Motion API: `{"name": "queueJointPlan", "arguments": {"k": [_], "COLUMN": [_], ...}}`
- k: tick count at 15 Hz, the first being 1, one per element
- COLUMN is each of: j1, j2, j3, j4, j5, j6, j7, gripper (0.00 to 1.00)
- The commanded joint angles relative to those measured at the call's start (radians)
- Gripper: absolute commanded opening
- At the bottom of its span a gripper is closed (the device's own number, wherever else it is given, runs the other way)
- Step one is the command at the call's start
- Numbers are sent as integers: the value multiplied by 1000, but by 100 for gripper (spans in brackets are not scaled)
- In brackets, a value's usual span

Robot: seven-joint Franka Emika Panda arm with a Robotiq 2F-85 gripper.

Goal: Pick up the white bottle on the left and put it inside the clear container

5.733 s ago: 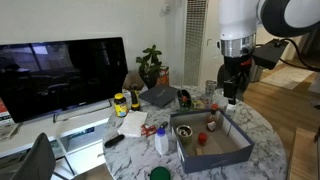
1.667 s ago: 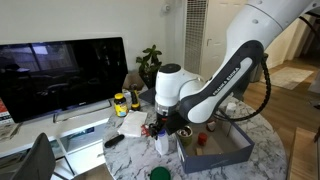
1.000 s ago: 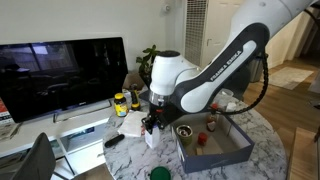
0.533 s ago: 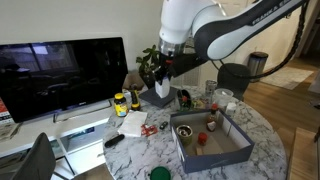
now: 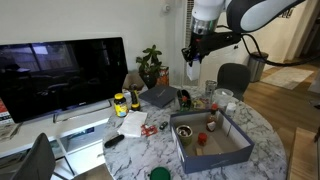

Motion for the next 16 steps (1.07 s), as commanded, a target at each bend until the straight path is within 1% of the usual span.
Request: {"name": "queueJointPlan", "arguments": {"k": [1, 2, 3, 4, 6, 8, 9, 11, 13, 16], "j1": [-61, -58, -67, -102, -173, -243, -275, -330, -360, -367], "j2": [7, 15, 21, 30, 21, 50, 69, 126, 188, 251], "j3": [69, 75, 75, 54, 8, -31, -57, -99, -124, -125], "j4": [8, 12, 23, 40, 37, 34, 31, 11, 18, 41], "j5": [8, 8, -43, -64, -24, 5, 46, 101, 199, 387], "j6": [1, 0, -15, -29, -14, -14, -5, 28, 47, 78], "j7": [-5, -4, 22, 56, 54, 40, 11, 4, 0, -29], "gripper": [44, 44, 19, 19, 19, 19, 19, 19, 19, 19]}}
